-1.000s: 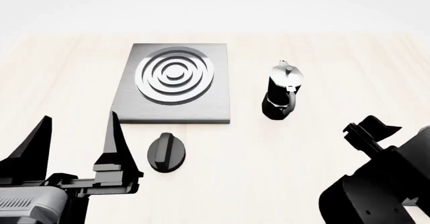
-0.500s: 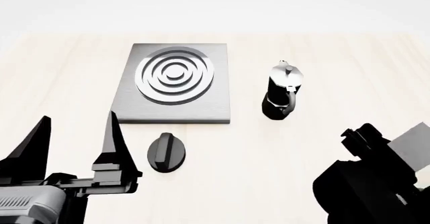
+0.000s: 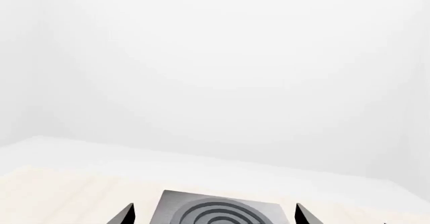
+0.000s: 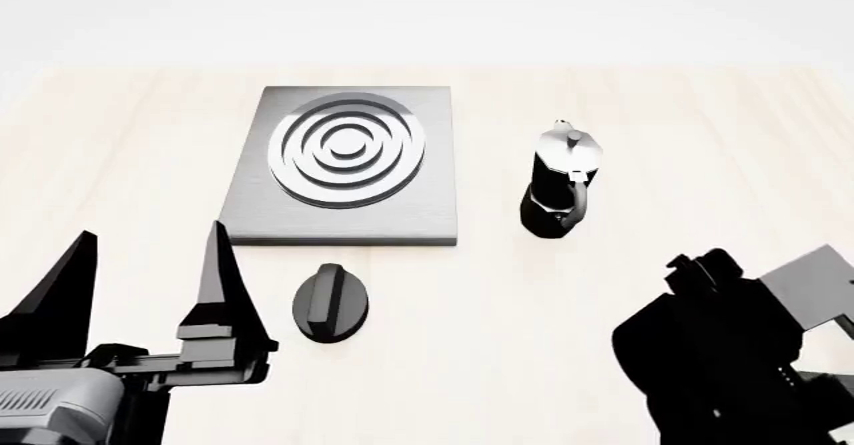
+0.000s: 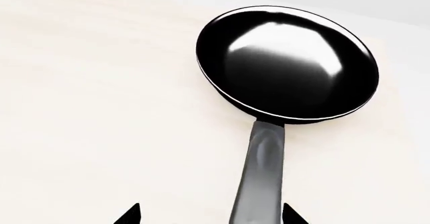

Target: Put the frying pan on the stove.

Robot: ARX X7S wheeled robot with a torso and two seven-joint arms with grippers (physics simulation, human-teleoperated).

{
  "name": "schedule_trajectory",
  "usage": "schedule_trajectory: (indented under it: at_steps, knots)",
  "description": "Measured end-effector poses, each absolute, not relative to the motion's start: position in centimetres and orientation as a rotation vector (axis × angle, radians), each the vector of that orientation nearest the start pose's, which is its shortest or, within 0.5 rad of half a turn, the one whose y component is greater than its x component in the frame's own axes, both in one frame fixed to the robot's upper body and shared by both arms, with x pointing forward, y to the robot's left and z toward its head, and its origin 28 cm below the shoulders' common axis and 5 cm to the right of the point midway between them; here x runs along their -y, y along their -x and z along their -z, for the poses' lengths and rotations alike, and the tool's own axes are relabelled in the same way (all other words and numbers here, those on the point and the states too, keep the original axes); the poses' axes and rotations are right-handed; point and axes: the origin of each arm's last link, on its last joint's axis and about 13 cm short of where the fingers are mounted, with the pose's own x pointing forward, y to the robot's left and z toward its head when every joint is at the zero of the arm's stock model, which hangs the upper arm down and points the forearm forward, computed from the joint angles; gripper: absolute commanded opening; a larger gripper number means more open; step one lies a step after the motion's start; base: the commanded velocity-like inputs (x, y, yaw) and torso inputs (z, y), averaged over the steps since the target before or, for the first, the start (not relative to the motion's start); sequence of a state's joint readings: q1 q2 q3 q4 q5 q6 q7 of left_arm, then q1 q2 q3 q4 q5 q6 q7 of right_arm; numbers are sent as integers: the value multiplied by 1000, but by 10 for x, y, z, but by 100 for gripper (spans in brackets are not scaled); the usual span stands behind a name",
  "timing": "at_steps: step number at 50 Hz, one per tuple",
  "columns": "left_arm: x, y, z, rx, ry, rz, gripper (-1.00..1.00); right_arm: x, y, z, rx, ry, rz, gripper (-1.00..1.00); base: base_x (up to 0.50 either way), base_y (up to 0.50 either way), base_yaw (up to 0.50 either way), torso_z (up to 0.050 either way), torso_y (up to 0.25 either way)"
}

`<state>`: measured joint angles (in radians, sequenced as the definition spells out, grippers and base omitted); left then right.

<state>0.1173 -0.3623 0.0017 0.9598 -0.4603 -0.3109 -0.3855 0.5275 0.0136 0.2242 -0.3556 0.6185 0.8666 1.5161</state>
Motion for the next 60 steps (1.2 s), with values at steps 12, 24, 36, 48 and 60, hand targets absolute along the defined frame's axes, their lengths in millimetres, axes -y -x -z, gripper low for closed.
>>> schedule_trajectory:
  at_steps: [12, 24, 36, 48, 60]
  knots:
    - [-222, -145, -166, 435, 139, 4, 100, 106, -281, -173, -306, -479, 1247, 100, 0, 0, 0, 0, 0]
    - [-222, -145, -166, 434, 139, 6, 100, 109, -287, -172, -323, -526, 1274, 100, 0, 0, 0, 0, 0]
    - [-222, -146, -165, 429, 138, 8, 100, 114, -297, -169, -334, -559, 1320, 100, 0, 0, 0, 0, 0]
    - [-222, -146, -165, 427, 139, 8, 100, 120, -304, -166, -339, -555, 1357, 100, 0, 0, 0, 0, 0]
    - [-222, -146, -165, 428, 141, 7, 100, 126, -308, -159, -365, -527, 1373, 100, 0, 0, 0, 0, 0]
